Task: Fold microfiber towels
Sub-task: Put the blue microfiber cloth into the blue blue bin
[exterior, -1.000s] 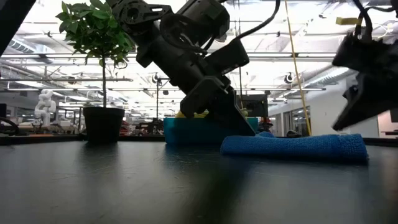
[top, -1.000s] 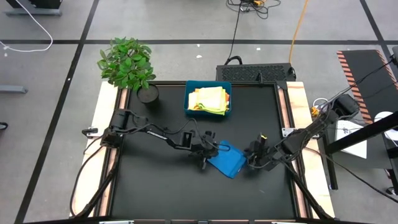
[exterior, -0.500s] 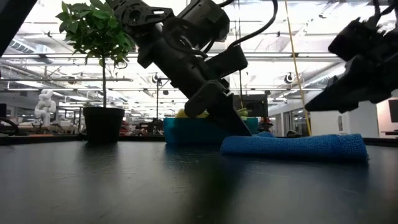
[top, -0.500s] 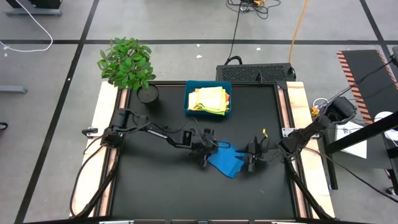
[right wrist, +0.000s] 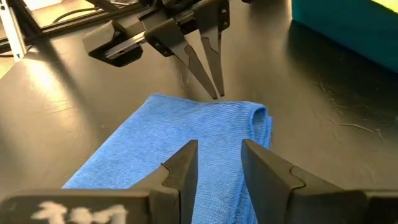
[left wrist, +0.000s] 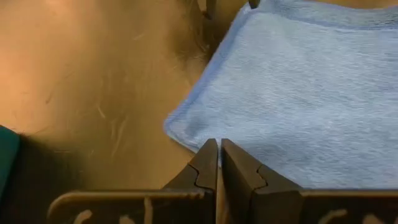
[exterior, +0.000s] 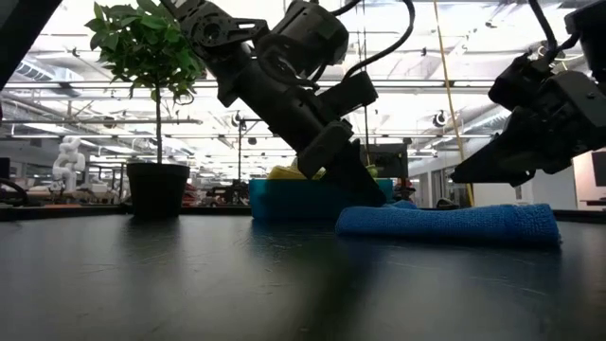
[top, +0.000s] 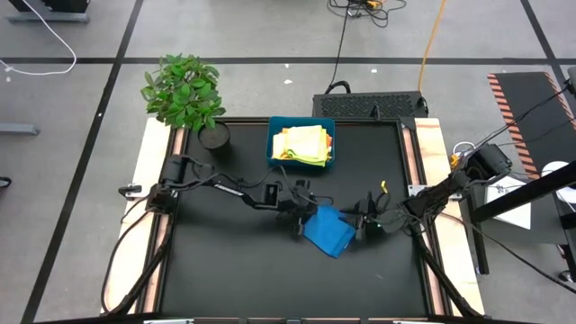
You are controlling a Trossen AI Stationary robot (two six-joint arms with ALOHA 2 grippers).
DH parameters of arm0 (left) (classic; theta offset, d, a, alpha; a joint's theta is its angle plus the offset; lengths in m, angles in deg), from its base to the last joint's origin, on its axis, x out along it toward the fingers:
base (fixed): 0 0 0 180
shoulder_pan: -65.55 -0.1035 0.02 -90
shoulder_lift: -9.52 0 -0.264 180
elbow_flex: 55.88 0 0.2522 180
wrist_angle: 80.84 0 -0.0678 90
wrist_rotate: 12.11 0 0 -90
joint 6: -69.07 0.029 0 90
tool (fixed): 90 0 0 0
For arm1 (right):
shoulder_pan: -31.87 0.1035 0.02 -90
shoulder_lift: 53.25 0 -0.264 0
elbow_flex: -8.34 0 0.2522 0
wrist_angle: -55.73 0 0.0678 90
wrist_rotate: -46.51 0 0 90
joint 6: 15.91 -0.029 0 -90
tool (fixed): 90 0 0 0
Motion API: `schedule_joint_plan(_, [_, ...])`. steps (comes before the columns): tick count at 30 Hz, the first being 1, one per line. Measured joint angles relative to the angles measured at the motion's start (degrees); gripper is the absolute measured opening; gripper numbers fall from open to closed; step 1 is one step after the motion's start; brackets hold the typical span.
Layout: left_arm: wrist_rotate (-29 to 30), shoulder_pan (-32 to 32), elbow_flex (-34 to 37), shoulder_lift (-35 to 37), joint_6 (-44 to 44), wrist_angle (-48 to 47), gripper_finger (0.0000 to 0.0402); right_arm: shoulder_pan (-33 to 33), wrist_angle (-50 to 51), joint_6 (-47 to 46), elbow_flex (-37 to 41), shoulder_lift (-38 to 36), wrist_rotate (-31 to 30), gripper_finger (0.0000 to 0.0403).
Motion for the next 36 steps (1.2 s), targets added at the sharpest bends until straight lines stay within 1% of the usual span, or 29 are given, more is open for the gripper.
schedule_joint_plan(8, [-0.7, -0.31, 0.02, 0.0, 5.62, 2.96, 0.0024, -0.36, 0.01, -0.65, 0.0, 0.0, 0.0, 0.0116])
schedule_joint_plan(12, [-0.85, -0.21, 0.02, 0.02, 5.48, 6.54, 0.0024, -0.37, 0.03, -3.03, 0.0, 0.0, 0.0, 0.0116])
schedule_joint_plan(18, [-1.2, -0.16, 0.02, 0.02, 7.28, 7.54, 0.0024, -0.35, 0.03, -6.42, 0.0, 0.0, -0.09, 0.0116])
schedule_joint_plan(22, [-1.2, -0.16, 0.02, 0.02, 7.51, 7.58, 0.0024, -0.35, 0.01, -7.1, 0.0, 0.0, -0.13, 0.0116])
schedule_joint_plan(27, [-1.2, -0.2, 0.02, 0.02, 7.54, 7.59, 0.0024, -0.46, 0.0, -4.79, 0.0, 0.0, -0.17, 0.0116])
schedule_joint_plan(32, [-1.22, -0.2, 0.02, 0.02, 9.16, 7.75, 0.0024, -1.62, 0.02, 0.07, 0.0, 0.0, -0.03, 0.0116])
schedule_joint_plan(35, [-1.71, -0.27, 0.03, 0.02, 9.33, 8.11, 0.0024, -2.86, 0.03, 2.61, 0.0, 0.0, 0.61, 0.0116])
schedule_joint_plan(36, [-1.73, -0.27, 0.04, 0.02, 8.77, 8.81, 0.0024, -3.41, 0.03, 2.98, 0.0, 0.0, 1.67, 0.0116])
